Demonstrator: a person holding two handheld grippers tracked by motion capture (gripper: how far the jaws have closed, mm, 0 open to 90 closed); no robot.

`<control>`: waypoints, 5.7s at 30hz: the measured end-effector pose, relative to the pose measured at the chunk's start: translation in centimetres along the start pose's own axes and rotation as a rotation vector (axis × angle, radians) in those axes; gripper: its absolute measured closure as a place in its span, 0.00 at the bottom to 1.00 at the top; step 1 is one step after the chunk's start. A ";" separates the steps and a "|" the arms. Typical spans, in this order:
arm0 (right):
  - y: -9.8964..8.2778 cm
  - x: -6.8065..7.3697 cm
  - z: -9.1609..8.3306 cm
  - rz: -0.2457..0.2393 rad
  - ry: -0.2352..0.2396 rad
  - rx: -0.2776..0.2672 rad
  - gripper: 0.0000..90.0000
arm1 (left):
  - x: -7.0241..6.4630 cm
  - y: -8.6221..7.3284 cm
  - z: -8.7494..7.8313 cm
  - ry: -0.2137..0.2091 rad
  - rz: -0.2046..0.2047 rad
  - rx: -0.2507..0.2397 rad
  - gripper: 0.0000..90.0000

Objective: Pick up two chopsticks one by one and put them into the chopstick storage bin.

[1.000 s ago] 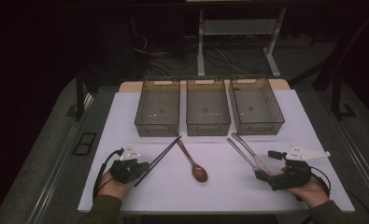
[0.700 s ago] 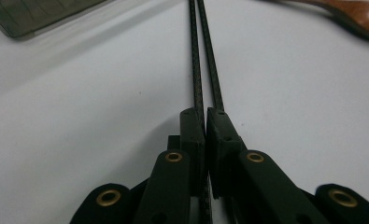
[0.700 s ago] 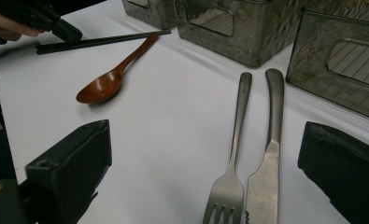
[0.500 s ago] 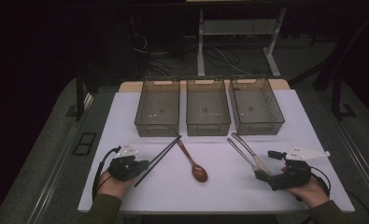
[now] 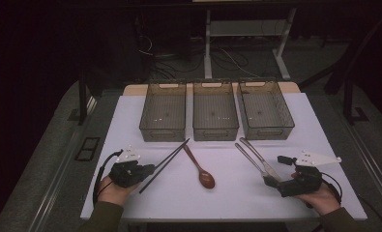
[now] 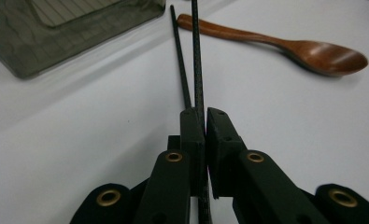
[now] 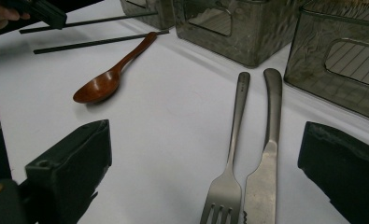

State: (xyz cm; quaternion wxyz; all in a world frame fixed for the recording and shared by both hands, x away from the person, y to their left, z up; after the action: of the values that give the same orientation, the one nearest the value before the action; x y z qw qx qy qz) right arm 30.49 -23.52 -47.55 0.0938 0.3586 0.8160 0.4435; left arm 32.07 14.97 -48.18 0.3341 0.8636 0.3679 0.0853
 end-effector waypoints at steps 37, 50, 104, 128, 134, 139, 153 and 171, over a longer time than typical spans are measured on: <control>-0.3 -0.1 1.2 0.013 -0.002 0.013 0.02 | -0.4 3.7 -1.6 -0.030 0.005 -0.105 0.95; -0.3 -0.1 1.1 0.016 0.000 0.013 0.02 | 0.1 5.4 -1.8 -0.015 -0.015 -0.140 0.95; -0.5 -0.3 0.7 0.034 -0.010 0.005 0.02 | 7.0 15.8 0.0 0.048 -0.024 -0.208 0.95; -0.6 -0.5 0.6 0.034 -0.011 0.003 0.02 | 13.4 15.2 3.7 0.140 -0.164 -0.144 0.95; -0.5 -0.5 0.6 0.037 -0.012 0.000 0.02 | 13.8 14.4 4.9 0.162 -0.169 -0.082 0.95; -0.6 -0.5 0.5 0.042 -0.009 0.003 0.02 | 13.8 14.1 5.5 0.165 -0.172 -0.053 0.94; -0.6 -0.4 0.6 0.038 -0.010 0.001 0.02 | 13.9 13.8 6.1 0.169 -0.188 -0.019 0.94; -0.6 -0.5 0.5 0.038 -0.012 0.000 0.02 | 13.7 14.6 4.7 0.166 -0.167 -0.094 0.68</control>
State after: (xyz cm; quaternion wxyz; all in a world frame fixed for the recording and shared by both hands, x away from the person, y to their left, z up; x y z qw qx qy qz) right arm 30.80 -23.68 -48.40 0.0902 0.3766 0.8086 0.4429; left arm 52.16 14.64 -43.75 0.3488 0.8033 0.4604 0.1455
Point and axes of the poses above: each handheld gripper's, and its own axes: z roughly forward along the jaws, y roughly out of its top, x roughly to its left, the point moved 10 cm from there along z, roughly forward along the jaws, and after that the axes turned 7 degrees about x, right-handed, at the moved point
